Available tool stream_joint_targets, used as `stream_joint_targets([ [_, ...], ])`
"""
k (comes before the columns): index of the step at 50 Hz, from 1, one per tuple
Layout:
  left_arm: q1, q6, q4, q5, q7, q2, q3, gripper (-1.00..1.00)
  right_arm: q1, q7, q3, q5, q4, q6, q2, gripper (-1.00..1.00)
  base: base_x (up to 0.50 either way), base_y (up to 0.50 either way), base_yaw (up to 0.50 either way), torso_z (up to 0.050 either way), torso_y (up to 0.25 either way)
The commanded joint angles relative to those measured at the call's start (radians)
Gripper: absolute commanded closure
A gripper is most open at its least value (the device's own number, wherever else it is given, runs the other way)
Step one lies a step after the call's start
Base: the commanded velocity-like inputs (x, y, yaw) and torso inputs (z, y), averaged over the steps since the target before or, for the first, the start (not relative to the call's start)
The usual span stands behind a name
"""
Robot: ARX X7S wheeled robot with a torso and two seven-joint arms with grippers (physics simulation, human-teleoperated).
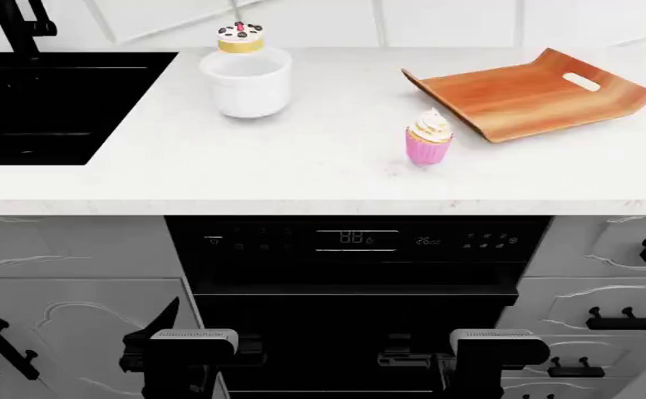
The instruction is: Pick up the bowl with cake and place it on the tray. Pick up the cupcake and place it on the tray.
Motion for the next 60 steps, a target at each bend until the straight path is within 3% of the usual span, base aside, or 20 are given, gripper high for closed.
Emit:
stream_joint_targets([
  [1, -0.001, 0.004, -0.001, -0.009, -0.02, -0.016, 0.021, -1.0, 0.0, 0.02, -0.023, 0.011, -0.002, 0.007, 0.016, -1.0, 0.0, 0.0, 0.0, 0.0, 0.0],
  [17, 0.001, 0.04, -0.001, -0.037, -0.063, -0.059, 0.071, -1.0, 0.005, 0.074, -0.079, 0.041, -0.011, 0.033, 0.053, -1.0, 0.0, 0.0, 0.0, 0.001, 0.0],
  [56, -0.004, 0.045, -0.004, -0.076, -0.132, -0.102, 0.122, -1.0, 0.014, 0.134, -0.132, 0.087, -0.002, 0.043, 0.099, -1.0, 0.0, 0.0, 0.0, 0.05, 0.0],
  [59, 0.006, 0.031, 0.046, -0.108, -0.145, -0.101, 0.103, -1.0, -0.001, 0.16, -0.121, 0.085, -0.049, 0.027, 0.1, -1.0, 0.0, 0.0, 0.0, 0.033, 0.0],
  [60, 0.012, -0.012, 0.13, -0.16, -0.147, -0.101, 0.081, -1.0, -0.011, 0.173, -0.103, 0.12, -0.125, 0.099, 0.095, -1.0, 0.0, 0.0, 0.0, 0.0, 0.0],
])
